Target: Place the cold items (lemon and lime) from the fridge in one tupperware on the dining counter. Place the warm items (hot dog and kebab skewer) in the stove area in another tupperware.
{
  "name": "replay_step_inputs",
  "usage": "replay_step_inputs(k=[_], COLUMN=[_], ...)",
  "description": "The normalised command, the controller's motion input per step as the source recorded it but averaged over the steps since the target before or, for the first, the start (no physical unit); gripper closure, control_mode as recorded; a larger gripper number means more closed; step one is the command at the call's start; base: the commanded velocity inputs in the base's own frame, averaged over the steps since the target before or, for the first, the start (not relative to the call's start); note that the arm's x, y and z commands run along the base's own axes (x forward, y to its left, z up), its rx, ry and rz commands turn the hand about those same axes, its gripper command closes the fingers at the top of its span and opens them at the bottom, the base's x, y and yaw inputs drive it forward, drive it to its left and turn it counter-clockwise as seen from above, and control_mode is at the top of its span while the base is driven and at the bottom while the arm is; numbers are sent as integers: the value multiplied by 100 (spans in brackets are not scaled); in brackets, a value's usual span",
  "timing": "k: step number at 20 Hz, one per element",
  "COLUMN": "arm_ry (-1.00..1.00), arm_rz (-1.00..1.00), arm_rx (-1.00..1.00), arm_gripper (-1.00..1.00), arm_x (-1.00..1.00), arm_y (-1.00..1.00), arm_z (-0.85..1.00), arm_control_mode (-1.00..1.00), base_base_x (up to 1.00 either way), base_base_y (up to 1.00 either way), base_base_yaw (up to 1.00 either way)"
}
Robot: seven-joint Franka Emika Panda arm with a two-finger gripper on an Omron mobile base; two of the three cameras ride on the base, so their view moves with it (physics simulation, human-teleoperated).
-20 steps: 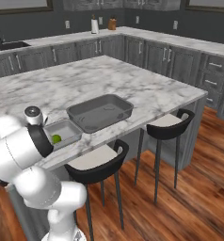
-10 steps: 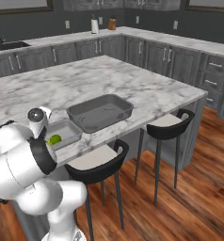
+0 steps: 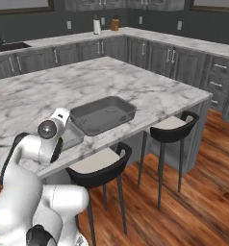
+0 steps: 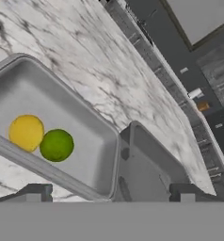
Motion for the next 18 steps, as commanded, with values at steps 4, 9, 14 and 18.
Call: replay_step_inputs(k=[4,9,14,18], arm_ry=[0,16,35,16], arm_rz=[-22,-20,-7,11], arm_rx=[-19,-35,-34,0], arm_gripper=[-100,-100,-100,-100], arm_x=[-48,-43,-64,-100], arm_y=[-100,-92,-43,-13], arm_z=[91,25,-1,2], arm_control_mode=[-100,-100,-100,-100], base_base_x=[0,0,0,0], base_base_y=[0,0,0,0], base_base_yaw=[0,0,0,0])
